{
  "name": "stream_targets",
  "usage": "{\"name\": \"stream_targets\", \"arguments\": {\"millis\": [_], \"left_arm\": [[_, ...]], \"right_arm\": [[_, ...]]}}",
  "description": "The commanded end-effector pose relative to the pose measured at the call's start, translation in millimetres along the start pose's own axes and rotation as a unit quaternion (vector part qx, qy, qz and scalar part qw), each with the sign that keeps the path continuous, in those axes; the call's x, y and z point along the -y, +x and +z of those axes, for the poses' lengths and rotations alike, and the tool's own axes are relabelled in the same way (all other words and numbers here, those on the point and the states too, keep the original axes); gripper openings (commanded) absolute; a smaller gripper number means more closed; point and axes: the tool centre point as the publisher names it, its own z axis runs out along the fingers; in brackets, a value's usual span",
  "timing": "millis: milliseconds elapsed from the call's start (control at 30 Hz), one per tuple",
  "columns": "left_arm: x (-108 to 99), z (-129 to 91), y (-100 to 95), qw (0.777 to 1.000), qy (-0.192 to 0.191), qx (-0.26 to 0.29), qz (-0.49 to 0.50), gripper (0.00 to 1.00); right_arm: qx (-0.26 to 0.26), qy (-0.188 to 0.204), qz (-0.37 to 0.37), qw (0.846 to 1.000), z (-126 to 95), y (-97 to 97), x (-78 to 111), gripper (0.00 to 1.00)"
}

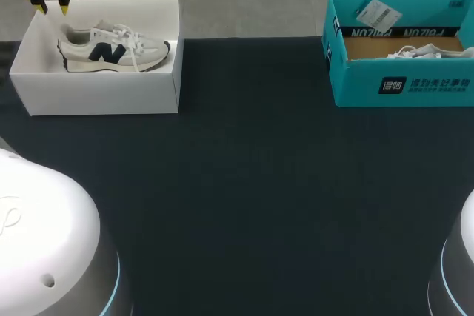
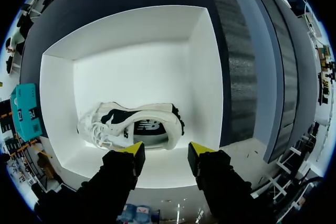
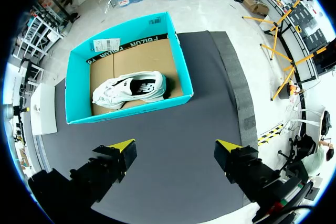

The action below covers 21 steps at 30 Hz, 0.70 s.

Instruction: Take the shoe out of the shoebox, open the shoe tongue, remove and reinsert the insole, then place the shoe into the shoebox

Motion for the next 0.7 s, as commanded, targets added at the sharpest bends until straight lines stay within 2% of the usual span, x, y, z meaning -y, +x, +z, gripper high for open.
{"name": "stream_targets", "arguments": {"millis": [33, 100, 233, 333, 500, 700], "left_arm": [[-9, 10, 2.9, 1.000, 0.008, 0.002, 0.001, 0.42], [-10, 15, 5.5, 1.000, 0.009, -0.002, -0.002, 0.47], [-12, 26, 9.5, 1.000, 0.013, -0.009, -0.007, 0.46], [-14, 35, 11.4, 1.000, 0.016, -0.009, -0.008, 0.51], [-18, 50, 12.7, 1.000, 0.020, -0.014, 0.000, 0.51], [-19, 66, 13.4, 0.999, 0.026, -0.018, 0.007, 0.55]], "right_arm": [[0.000, -0.001, 0.000, 1.000, 0, -0.1, 1.1, 1.00], [0.000, -0.001, 0.000, 1.000, 0, -0.1, 1.1, 1.00], [0.000, -0.001, 0.000, 1.000, 0, -0.1, 1.1, 1.00], [0.000, -0.001, 0.000, 1.000, 0, -0.1, 1.1, 1.00], [0.000, -0.001, 0.000, 1.000, 0, -0.1, 1.1, 1.00], [0.000, -0.001, 0.000, 1.000, 0, -0.1, 1.1, 1.00]]}}
